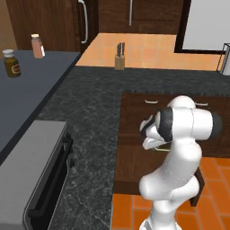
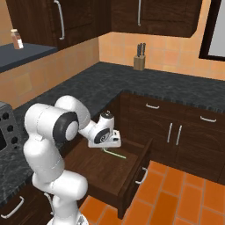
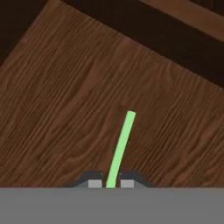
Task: Take a straw from the drawer in front and place it inside the glass cup on the dining counter.
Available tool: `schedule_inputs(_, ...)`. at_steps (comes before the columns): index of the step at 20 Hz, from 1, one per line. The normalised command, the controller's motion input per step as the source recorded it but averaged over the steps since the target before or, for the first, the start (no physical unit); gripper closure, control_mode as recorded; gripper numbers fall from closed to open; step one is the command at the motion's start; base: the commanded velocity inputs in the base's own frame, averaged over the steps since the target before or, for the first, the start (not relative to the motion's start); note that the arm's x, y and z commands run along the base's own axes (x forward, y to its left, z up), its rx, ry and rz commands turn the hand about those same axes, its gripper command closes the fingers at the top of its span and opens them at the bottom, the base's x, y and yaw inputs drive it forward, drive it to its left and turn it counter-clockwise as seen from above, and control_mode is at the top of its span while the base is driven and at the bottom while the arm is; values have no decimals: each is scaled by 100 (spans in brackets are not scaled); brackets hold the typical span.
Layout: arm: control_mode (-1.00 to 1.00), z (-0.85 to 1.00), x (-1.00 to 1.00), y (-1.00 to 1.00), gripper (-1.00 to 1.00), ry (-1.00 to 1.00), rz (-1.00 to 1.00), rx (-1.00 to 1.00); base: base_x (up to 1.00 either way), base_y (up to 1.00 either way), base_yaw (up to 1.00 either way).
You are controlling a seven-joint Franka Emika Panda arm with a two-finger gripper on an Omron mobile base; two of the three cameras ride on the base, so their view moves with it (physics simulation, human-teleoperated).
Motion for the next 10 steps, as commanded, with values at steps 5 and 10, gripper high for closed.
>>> schedule_inputs(5, -100, 100, -5, 0, 100, -2, -15, 0, 0, 0, 0)
schedule_inputs(10, -100, 100, -1, 0, 100, 0, -17, 0, 0, 0, 0)
